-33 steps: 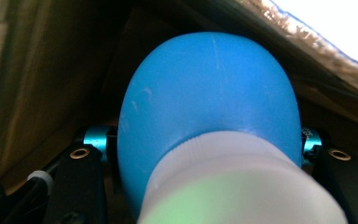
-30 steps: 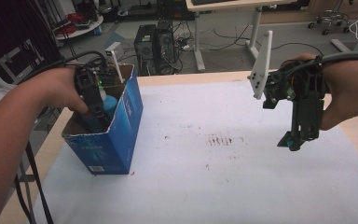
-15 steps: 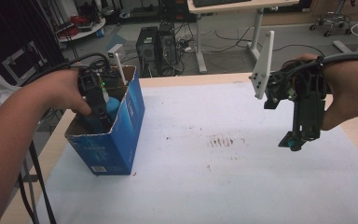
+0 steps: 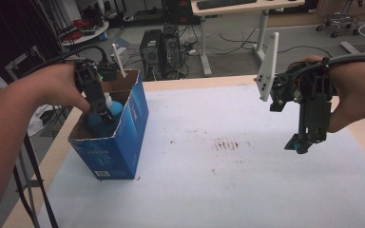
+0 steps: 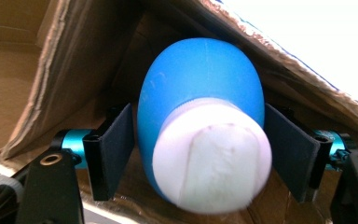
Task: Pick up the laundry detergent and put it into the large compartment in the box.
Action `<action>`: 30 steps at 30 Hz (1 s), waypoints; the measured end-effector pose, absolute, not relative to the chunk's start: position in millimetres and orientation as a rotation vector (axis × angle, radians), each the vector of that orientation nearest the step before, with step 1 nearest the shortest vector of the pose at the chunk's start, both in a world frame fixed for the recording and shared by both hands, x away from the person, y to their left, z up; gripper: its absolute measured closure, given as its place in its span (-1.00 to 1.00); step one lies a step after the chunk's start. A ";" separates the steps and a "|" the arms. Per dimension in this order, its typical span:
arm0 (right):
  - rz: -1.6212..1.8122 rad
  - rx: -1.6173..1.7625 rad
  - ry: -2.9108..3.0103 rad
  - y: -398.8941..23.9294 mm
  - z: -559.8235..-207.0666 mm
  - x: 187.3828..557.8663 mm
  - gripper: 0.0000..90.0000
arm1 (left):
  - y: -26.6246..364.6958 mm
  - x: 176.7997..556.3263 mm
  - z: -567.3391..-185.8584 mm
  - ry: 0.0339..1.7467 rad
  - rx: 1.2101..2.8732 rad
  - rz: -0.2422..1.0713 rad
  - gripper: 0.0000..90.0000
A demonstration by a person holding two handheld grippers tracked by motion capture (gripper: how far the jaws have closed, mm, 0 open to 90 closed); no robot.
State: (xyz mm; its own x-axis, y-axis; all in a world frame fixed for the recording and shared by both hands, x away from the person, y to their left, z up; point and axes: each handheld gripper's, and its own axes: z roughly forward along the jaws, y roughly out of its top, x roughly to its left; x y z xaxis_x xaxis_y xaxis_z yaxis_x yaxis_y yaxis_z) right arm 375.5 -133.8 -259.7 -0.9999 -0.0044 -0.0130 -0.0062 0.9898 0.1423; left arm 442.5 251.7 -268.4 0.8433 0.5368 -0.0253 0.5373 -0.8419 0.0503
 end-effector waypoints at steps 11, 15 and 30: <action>0.223 -0.011 3.119 -134.7 -259.0 374.9 -0.95 | 252.3 438.5 -253.1 0.866 2.963 0.029 -0.62; 0.224 -0.012 3.118 -135.1 -259.2 374.7 -0.95 | 250.5 437.1 -246.7 0.858 2.970 0.029 -0.66; 0.239 -0.007 3.112 -137.4 -256.6 372.6 -0.95 | 224.8 430.0 -202.9 0.750 3.000 0.094 -0.88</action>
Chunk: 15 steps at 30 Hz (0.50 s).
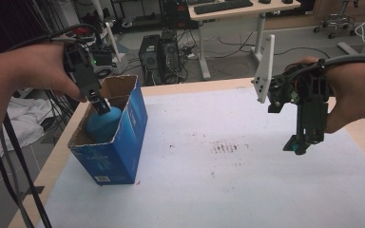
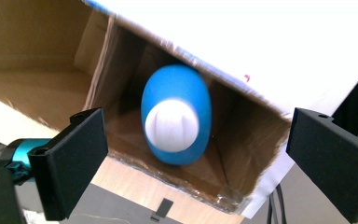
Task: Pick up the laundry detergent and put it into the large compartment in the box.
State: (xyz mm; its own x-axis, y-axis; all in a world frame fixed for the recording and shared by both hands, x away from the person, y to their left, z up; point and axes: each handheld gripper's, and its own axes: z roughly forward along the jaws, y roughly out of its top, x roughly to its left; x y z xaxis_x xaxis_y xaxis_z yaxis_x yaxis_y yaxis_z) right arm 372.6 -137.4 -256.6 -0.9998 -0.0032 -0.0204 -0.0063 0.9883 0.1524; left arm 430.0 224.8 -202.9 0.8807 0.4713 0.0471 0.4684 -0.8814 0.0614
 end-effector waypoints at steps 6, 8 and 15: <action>0.241 -0.014 3.113 -135.4 -254.5 371.3 -0.95 | 202.1 425.9 -189.8 0.688 3.030 0.108 -0.96; 0.246 -0.018 3.116 -135.1 -253.7 370.0 -0.95 | 193.0 422.6 -186.3 0.652 3.033 0.100 -0.96; 0.240 -0.017 3.108 -135.6 -247.0 367.5 -0.95 | 160.2 407.3 -182.5 0.474 3.069 0.076 -0.96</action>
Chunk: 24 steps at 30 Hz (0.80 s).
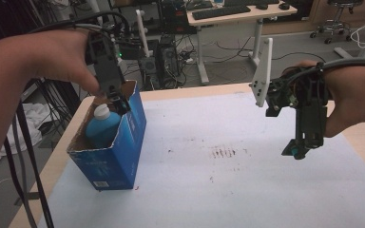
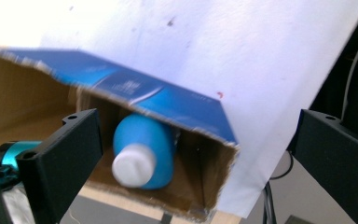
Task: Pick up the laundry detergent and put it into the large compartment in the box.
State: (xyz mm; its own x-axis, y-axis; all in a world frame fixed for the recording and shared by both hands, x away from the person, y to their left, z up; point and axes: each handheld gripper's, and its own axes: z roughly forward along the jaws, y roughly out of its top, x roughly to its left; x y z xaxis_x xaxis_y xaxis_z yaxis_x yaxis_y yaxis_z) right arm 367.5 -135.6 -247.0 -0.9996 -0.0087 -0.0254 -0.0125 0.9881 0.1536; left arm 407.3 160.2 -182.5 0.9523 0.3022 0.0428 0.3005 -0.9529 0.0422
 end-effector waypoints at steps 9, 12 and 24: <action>0.226 -0.015 3.109 -130.5 -246.0 367.4 -0.95 | 133.9 396.1 -200.9 0.288 3.087 0.033 -0.96; 0.218 -0.012 3.108 -128.9 -245.0 366.5 -0.95 | 129.6 394.5 -209.9 0.259 3.091 0.013 -0.96; 0.200 -0.001 3.094 -127.9 -233.3 364.3 -0.95 | 115.0 392.7 -236.8 0.150 3.110 -0.014 -0.96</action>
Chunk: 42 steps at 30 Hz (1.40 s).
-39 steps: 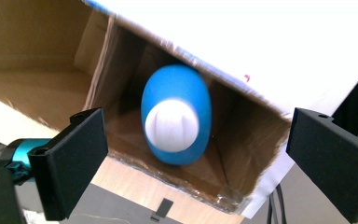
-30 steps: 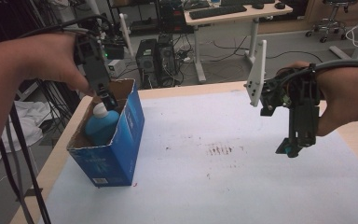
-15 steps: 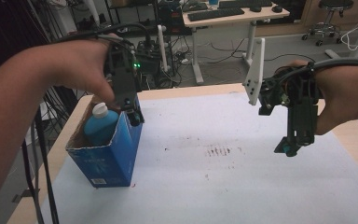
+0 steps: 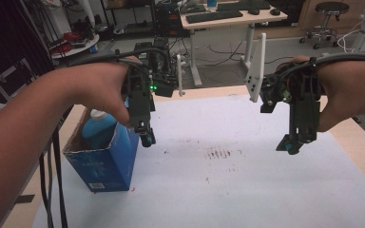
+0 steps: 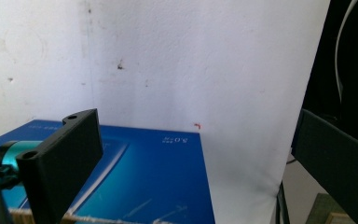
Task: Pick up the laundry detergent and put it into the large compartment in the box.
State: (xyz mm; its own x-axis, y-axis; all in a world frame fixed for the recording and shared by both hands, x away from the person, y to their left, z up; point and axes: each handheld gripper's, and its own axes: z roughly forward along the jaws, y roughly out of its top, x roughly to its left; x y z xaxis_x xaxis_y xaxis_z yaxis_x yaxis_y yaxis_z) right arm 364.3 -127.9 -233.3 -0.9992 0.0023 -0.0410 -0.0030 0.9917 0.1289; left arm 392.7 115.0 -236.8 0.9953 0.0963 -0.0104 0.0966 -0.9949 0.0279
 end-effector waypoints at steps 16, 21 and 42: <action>0.203 -0.031 3.099 -127.6 -232.7 371.0 -0.95 | 114.5 393.1 -257.9 0.167 3.108 -0.056 -0.96; 0.196 -0.035 3.099 -127.3 -233.3 371.4 -0.95 | 113.2 393.8 -258.1 0.165 3.105 -0.053 -0.96; 0.193 -0.024 3.101 -123.4 -233.9 371.3 -0.95 | 117.0 397.1 -262.3 0.191 3.113 -0.057 -0.96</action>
